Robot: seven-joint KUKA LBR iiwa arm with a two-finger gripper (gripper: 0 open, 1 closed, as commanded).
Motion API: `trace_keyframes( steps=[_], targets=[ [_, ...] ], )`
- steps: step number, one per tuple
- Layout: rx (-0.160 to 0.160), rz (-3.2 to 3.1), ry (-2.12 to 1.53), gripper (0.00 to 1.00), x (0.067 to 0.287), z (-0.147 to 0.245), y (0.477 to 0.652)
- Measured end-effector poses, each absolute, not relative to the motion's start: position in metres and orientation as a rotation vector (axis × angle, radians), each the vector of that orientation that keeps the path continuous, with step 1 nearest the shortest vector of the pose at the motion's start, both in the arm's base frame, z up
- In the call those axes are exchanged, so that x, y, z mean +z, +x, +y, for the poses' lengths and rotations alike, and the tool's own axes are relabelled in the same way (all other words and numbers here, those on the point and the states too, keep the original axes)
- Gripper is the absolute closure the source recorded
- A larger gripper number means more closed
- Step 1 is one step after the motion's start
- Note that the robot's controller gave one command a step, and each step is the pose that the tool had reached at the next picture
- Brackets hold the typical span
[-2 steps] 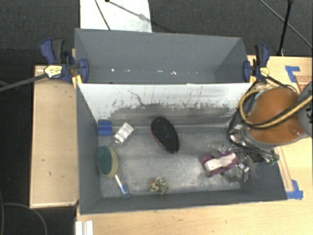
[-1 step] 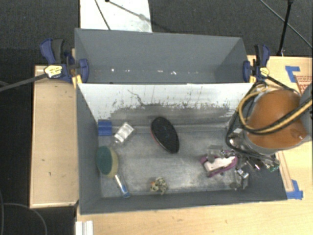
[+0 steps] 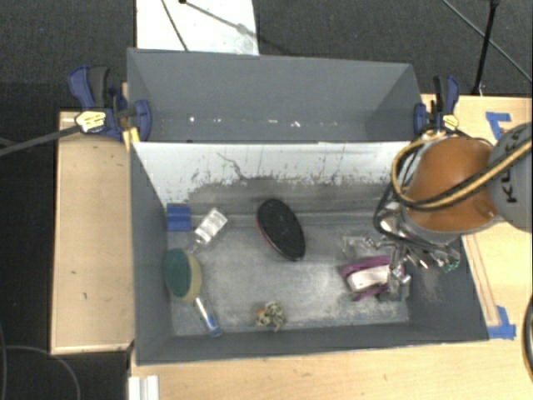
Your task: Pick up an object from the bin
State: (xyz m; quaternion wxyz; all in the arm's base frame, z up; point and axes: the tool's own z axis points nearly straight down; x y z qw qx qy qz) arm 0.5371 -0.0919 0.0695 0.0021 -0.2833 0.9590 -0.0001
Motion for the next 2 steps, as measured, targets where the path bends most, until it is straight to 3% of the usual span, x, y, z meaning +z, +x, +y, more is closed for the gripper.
trace_keyframes(
  steps=[1, 2],
  targets=[
    [0.001, 3.011, -0.889, 1.0, 0.07, -0.092, 0.536],
    [-0.005, 3.019, -0.833, 1.0, 0.247, -0.088, 0.551]
  ],
)
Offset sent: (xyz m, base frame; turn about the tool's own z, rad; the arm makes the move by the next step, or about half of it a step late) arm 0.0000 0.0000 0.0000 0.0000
